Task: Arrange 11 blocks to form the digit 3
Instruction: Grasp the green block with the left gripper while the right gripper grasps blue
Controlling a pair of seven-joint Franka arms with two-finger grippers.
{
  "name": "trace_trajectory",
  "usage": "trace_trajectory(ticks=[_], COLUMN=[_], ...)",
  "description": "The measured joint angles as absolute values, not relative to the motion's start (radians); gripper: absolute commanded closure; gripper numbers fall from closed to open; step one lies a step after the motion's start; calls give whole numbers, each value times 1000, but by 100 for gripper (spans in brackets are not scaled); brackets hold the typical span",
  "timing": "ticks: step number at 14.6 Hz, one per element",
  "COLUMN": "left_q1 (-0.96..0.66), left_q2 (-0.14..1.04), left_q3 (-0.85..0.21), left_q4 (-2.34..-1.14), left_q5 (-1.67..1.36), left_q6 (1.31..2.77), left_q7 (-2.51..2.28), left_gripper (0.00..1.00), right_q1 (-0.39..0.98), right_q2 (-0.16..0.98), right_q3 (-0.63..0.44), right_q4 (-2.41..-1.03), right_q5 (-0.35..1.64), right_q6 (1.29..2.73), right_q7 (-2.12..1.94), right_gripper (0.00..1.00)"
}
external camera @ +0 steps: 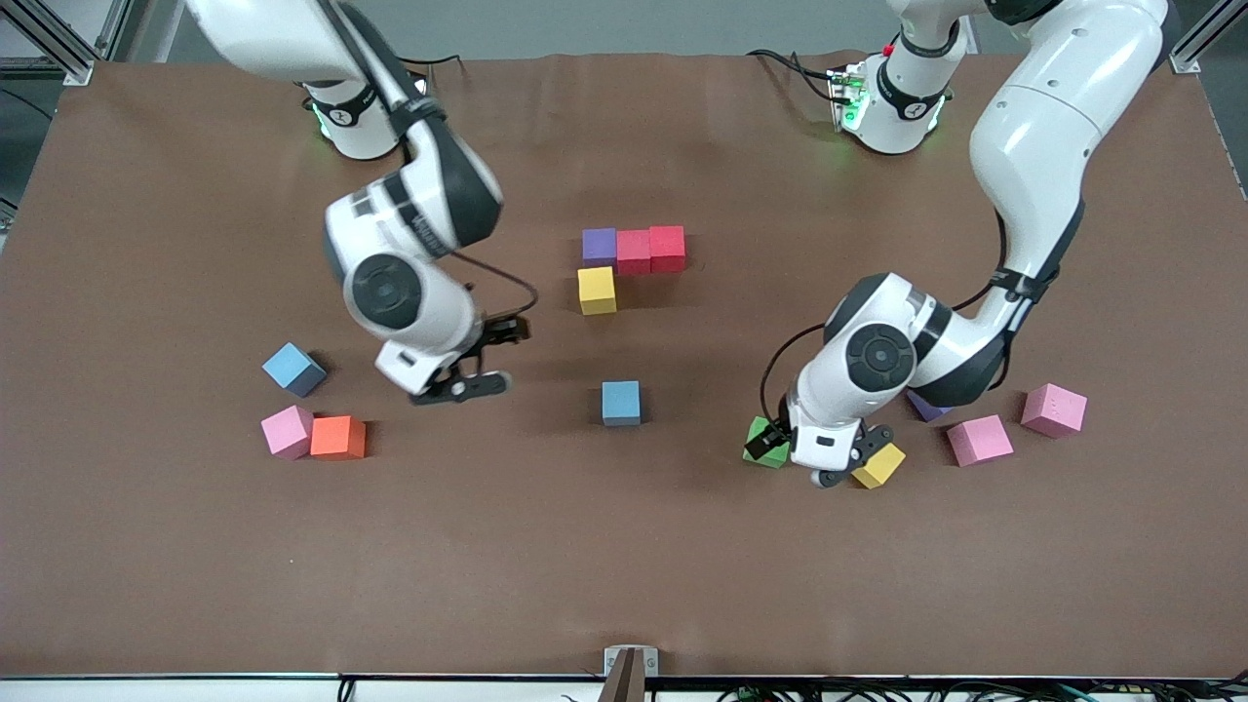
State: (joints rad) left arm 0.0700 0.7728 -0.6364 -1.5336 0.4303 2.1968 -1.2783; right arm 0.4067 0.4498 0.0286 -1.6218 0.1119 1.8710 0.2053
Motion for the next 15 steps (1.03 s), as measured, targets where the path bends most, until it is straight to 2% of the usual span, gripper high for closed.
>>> trace_trajectory(ticks=[5, 9, 13, 14, 15], left_q1=[24, -35, -36, -36, -36], left_q2=[802, 819, 829, 833, 837], left_q3=[-596, -515, -506, -506, -505], left_q4=[-1500, -1494, -1491, -1491, -1491], left_q5=[430, 430, 430, 430, 430], left_q6=[2197, 2197, 2197, 2199, 2204], left_q7=[-1494, -1749, -1790, -1790, -1790], left_gripper=[0, 0, 0, 2, 7], right_q1=[273, 239, 239, 240, 240], right_q2=[425, 346, 330, 330, 330], right_q3=[29, 30, 40, 41, 43], right_q4=[-1731, -1964, -2126, -2156, -2179], right_q5=[112, 112, 112, 112, 112], right_q6=[1921, 2114, 2289, 2323, 2347], right_q7=[-124, -256, -262, -263, -263], right_gripper=[0, 0, 0, 0, 0])
